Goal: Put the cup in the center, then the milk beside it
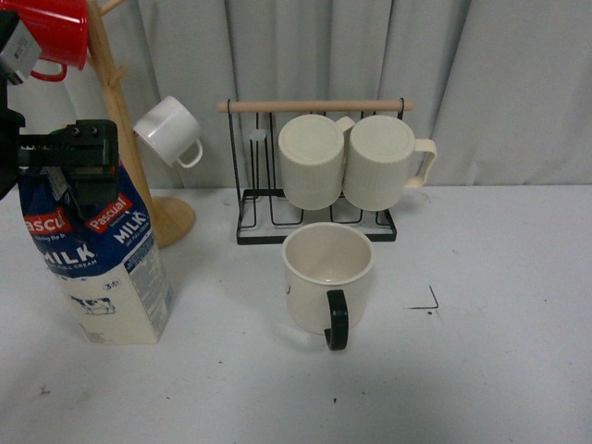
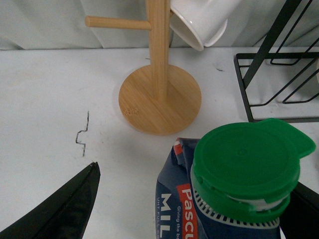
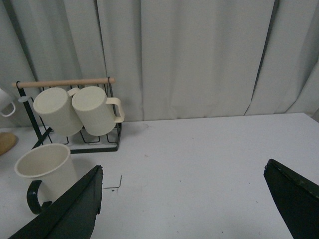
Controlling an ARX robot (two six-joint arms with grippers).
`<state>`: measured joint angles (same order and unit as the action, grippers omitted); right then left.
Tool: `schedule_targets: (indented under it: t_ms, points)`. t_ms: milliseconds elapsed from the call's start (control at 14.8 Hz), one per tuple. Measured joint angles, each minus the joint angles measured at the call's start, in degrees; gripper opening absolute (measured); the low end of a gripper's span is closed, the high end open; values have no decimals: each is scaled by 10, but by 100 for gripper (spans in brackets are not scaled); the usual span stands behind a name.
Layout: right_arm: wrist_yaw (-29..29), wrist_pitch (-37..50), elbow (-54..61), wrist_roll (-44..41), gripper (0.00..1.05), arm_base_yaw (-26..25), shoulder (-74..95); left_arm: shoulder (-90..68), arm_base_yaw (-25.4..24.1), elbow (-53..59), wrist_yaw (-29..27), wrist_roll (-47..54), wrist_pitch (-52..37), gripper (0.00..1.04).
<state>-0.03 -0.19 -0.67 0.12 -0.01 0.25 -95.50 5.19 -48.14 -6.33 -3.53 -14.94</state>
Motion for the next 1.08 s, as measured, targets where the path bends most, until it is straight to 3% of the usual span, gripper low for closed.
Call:
schedule_targets:
  t_ms: [67, 539, 674, 742, 1079]
  points:
    - [0, 0, 0, 0, 98, 0, 0, -7, 3, -1, -8, -6, -6, 94]
    - [0, 0, 0, 0, 98, 0, 0, -9, 16, -1, -7, -14, -14, 32]
    - [0, 0, 0, 0, 98, 0, 0, -6, 17, -1, -7, -19, -7, 9]
    - [0, 0, 0, 0, 98, 0, 0, -2, 21, -2, -7, -25, -2, 4]
    - [0, 0, 0, 0, 98, 0, 0, 45, 74, -3, -16, -25, 37, 4]
